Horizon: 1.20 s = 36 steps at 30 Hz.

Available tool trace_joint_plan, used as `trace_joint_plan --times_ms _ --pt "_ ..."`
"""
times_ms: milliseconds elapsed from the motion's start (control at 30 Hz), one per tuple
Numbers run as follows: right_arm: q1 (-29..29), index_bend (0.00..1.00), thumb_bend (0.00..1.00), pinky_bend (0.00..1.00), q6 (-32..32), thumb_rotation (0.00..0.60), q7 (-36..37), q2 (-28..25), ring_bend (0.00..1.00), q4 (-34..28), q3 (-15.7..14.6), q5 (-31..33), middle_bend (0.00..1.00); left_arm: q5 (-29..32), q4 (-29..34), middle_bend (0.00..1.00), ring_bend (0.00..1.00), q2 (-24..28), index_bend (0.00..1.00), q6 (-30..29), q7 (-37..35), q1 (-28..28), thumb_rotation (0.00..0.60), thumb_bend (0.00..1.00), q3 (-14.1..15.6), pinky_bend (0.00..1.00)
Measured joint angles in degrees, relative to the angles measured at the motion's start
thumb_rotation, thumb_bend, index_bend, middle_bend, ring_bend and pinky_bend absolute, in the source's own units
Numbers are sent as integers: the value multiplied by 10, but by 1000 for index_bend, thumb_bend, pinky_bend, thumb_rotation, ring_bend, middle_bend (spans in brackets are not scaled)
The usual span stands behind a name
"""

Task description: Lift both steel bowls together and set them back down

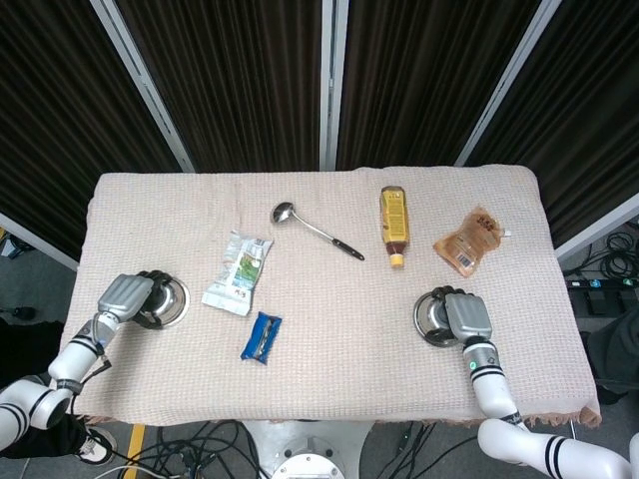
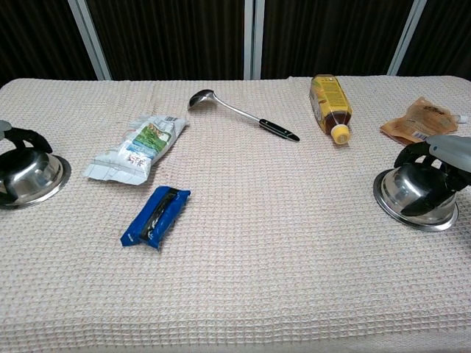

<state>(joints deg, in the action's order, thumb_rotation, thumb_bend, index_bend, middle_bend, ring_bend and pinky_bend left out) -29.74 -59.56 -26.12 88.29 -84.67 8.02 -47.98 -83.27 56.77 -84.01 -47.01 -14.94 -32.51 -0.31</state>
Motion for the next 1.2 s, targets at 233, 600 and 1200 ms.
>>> trace_joint_plan --times_ms 233,600,1200 --pt "19 597 102 460 -39 600 111 -6 352 -1 14 -86 418 5 5 486 433 -2 487 -133 3 25 600 0 -38 604" --pt "35 599 125 460 -124 600 565 51 352 81 42 -257 417 40 147 493 464 -19 488 -341 -216 68 600 0 -130 628" --pt "-148 599 141 460 -23 600 1110 218 351 238 97 -377 417 21 308 493 461 -79 503 -260 -320 34 600 0 -158 622"
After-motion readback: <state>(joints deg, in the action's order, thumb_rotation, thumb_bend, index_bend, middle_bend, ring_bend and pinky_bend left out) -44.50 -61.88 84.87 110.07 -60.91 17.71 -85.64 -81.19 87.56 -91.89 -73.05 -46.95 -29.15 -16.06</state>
